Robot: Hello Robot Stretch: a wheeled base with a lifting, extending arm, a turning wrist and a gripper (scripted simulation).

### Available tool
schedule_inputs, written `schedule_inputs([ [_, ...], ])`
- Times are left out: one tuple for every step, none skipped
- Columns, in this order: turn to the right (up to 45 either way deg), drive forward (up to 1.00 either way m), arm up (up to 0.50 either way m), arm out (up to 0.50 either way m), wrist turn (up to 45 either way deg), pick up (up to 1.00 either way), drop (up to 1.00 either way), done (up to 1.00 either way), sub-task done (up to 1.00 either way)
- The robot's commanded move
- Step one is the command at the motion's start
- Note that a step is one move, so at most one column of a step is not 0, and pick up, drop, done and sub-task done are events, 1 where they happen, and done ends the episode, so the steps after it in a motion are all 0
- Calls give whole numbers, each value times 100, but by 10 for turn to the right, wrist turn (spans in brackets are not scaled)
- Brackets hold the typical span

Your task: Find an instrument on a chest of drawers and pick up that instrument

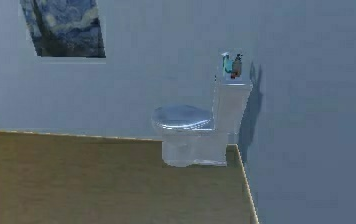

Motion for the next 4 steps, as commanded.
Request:
schedule_inputs([
  [0, 30, 0, 0, 0, 0, 0, 0, 0],
  [-450, 0, 0, 0, 0, 0, 0, 0, 0],
  [-120, 0, 0, 0, 0, 0, 0, 0, 0],
  [0, 30, 0, 0, 0, 0, 0, 0, 0],
])
